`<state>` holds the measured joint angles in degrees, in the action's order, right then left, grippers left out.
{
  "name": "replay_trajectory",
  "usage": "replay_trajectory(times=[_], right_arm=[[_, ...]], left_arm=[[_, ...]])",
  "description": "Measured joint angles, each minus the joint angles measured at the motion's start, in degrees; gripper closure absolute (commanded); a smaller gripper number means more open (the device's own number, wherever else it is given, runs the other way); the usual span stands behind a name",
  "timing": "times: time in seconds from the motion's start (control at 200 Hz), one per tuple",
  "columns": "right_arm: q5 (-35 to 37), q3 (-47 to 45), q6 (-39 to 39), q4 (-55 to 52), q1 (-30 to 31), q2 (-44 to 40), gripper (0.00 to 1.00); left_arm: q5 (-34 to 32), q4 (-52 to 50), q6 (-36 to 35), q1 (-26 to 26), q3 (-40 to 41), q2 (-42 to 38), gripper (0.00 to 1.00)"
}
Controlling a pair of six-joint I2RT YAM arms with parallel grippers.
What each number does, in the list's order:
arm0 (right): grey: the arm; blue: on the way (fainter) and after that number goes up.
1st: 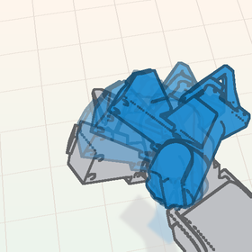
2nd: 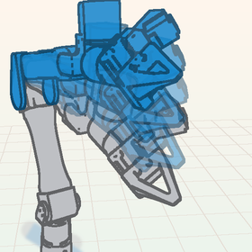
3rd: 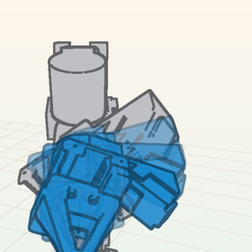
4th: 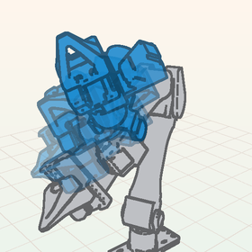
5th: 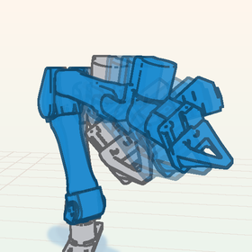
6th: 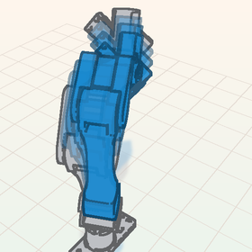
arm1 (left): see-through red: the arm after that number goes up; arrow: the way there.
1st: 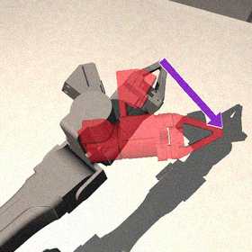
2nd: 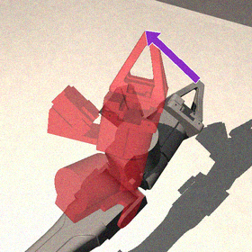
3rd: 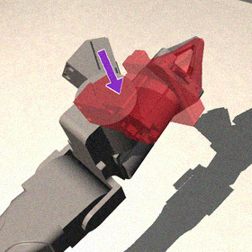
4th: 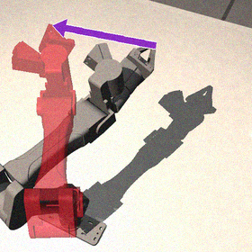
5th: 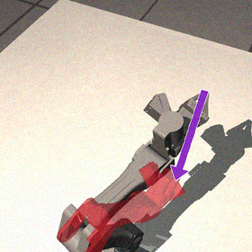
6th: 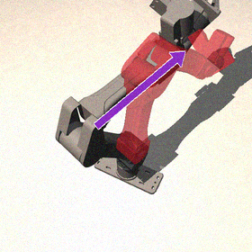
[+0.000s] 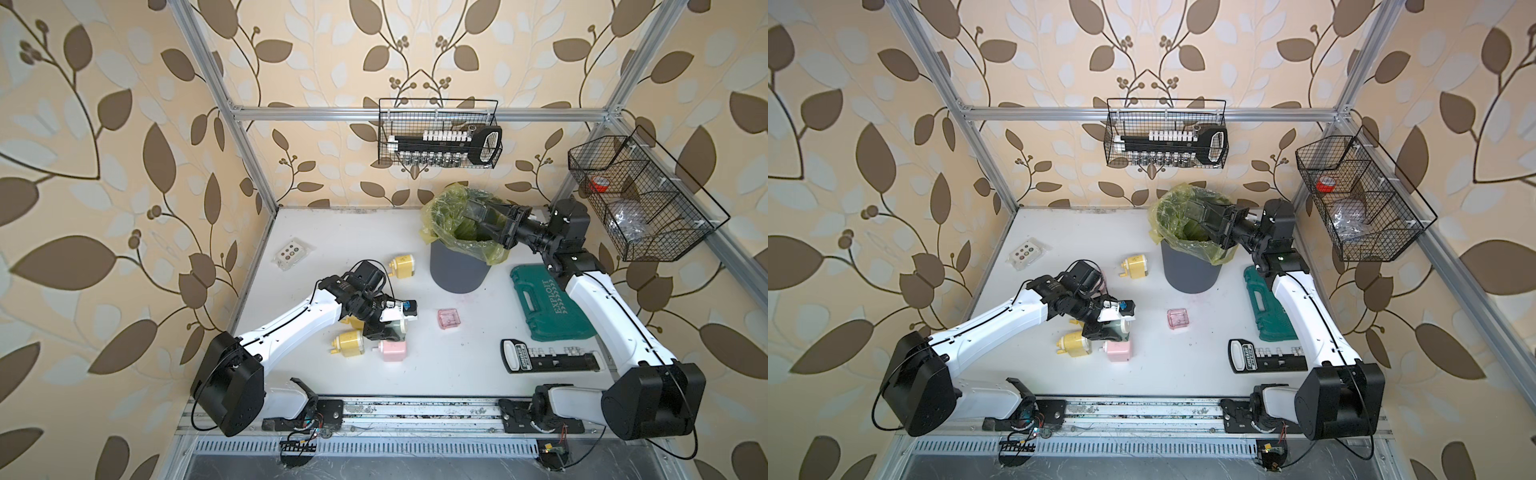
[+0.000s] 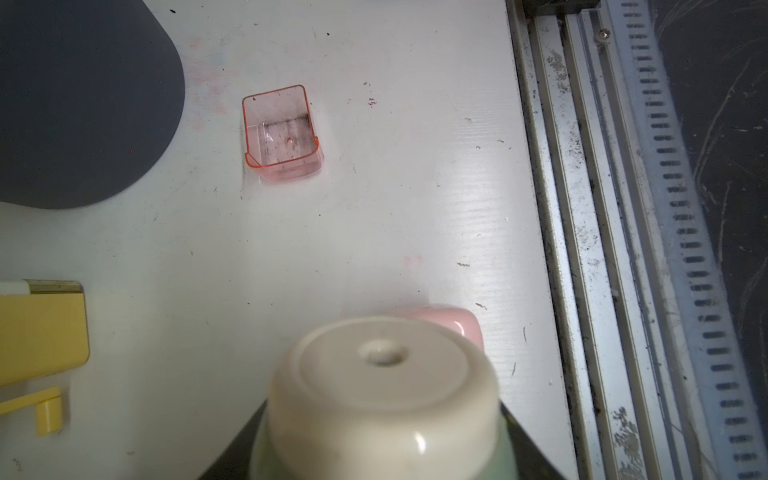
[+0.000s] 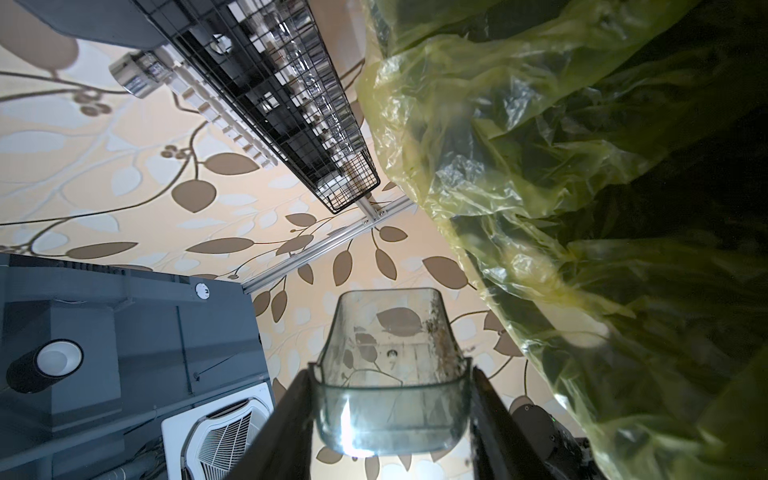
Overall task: Take out the pencil sharpener tray and clean the shavings
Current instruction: Pour the shavings into the trash bin.
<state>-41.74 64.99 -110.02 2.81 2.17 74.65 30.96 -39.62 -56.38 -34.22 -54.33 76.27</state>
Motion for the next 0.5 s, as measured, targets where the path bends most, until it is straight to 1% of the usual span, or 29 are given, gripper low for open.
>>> replay_trajectory(times=[0.11, 0.21, 0.34, 0.41, 0.445, 0.5], right_arm=[[-0.46, -0.26, -0.22, -0.74, -0.66, -0.13, 1.0], [-0.59, -2.4, -2.86, 1.44, -0.7, -1.03, 1.0], [-1.49, -2.01, -1.68, -0.9, -0.87, -1.09, 1.0], [-1.79, -2.19, -3.17, 1.31, -0.63, -1.07, 1.0], [-1.86, -1.95, -2.84, 1.29, -0.31, -1.07, 1.0], [-2.71, -0.04, -0.35, -1.77, 0.02, -0.9, 1.0]], left_arm=[[-0.02, 0.28, 0.0, 0.0, 0.09, 0.0, 1.0], [-0.09, 0.26, 0.0, 0.0, 0.11, 0.02, 1.0], [-0.44, 0.42, -0.02, -0.04, 0.2, 0.09, 1.0], [-0.59, 0.39, 0.0, -0.33, 0.2, 0.28, 1.0], [-0.61, 0.42, -0.02, -0.35, 0.22, 0.37, 1.0], [-0.85, 0.44, -0.02, -0.35, 0.26, 0.37, 1.0]])
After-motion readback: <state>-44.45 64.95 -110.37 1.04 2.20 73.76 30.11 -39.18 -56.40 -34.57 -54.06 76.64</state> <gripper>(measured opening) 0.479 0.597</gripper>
